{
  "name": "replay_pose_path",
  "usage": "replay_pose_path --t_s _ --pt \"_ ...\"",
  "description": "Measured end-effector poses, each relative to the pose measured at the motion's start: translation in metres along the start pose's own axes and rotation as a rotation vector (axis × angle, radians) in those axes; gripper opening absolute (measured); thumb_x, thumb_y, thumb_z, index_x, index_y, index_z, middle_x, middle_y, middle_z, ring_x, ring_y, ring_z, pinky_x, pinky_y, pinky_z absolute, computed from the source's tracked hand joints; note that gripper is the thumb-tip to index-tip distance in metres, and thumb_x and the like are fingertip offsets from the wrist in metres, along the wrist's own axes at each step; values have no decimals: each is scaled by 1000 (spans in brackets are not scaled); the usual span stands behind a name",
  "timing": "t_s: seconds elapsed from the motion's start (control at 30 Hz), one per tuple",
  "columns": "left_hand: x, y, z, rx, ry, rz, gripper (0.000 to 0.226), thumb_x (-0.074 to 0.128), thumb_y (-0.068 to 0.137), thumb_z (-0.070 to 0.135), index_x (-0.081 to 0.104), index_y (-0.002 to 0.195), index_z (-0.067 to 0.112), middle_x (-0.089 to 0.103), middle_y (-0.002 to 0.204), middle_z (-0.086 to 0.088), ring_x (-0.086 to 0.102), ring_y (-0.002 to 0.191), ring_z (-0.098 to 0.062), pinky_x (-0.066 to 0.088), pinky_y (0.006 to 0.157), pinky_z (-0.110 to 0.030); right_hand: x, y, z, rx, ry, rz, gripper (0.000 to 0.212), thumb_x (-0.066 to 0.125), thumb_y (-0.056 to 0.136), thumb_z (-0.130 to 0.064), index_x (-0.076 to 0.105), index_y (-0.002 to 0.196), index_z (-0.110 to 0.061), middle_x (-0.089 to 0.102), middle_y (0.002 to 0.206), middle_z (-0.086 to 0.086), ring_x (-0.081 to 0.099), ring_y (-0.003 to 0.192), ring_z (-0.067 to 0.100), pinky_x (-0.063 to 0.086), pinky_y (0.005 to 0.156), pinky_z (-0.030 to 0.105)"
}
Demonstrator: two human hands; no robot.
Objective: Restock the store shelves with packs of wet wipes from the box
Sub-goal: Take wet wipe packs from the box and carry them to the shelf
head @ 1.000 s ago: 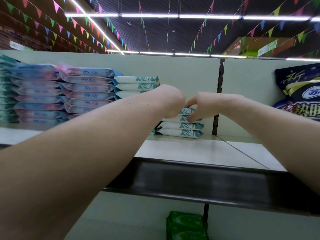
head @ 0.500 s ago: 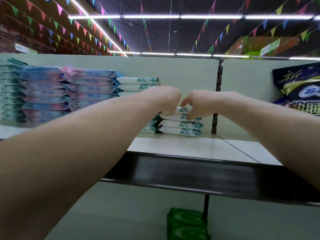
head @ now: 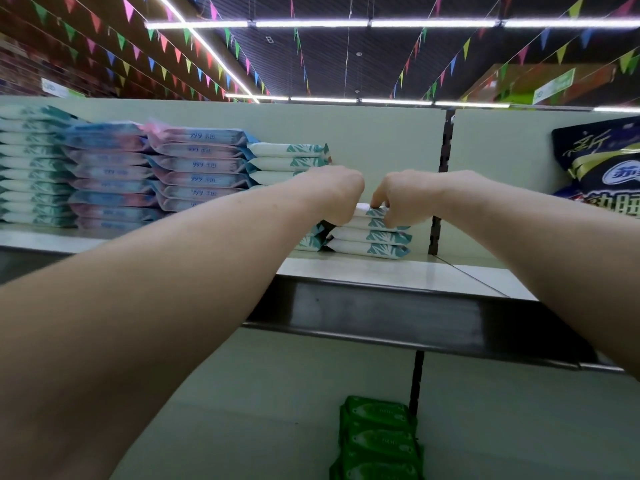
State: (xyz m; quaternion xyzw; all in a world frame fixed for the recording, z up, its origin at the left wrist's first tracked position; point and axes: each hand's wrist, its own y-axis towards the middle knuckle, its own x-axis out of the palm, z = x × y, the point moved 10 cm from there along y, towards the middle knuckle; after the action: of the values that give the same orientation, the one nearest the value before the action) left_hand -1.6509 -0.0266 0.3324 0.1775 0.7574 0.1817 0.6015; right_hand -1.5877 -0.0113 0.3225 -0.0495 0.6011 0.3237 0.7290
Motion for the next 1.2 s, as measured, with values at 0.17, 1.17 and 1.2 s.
replay_pose_path --t_s 0.17,1.17,1.2 --pt "-10 -12 -8 -22 -179 -10 38 51 87 -1 61 122 11 64 113 -6 62 100 -24 53 90 -36 -11 -13 -14 -58 64 21 43 54 91 -10 55 132 -21 61 124 4 59 109 25 49 95 36" --pt "-97 -355 -147 -907 182 -266 19 63 90 12 65 109 11 66 102 -7 65 85 -21 53 62 -26 -110 -186 -318 -984 514 270 10 59 88 -20 57 80 -15 56 75 1 56 70 21 44 63 25" --pt "-101 -379 -150 -950 191 -285 21 63 90 13 64 111 11 66 103 -7 65 85 -20 54 64 -27 -111 -200 -336 -1025 540 245 11 59 87 -20 58 78 -14 58 75 1 59 71 21 48 62 28"
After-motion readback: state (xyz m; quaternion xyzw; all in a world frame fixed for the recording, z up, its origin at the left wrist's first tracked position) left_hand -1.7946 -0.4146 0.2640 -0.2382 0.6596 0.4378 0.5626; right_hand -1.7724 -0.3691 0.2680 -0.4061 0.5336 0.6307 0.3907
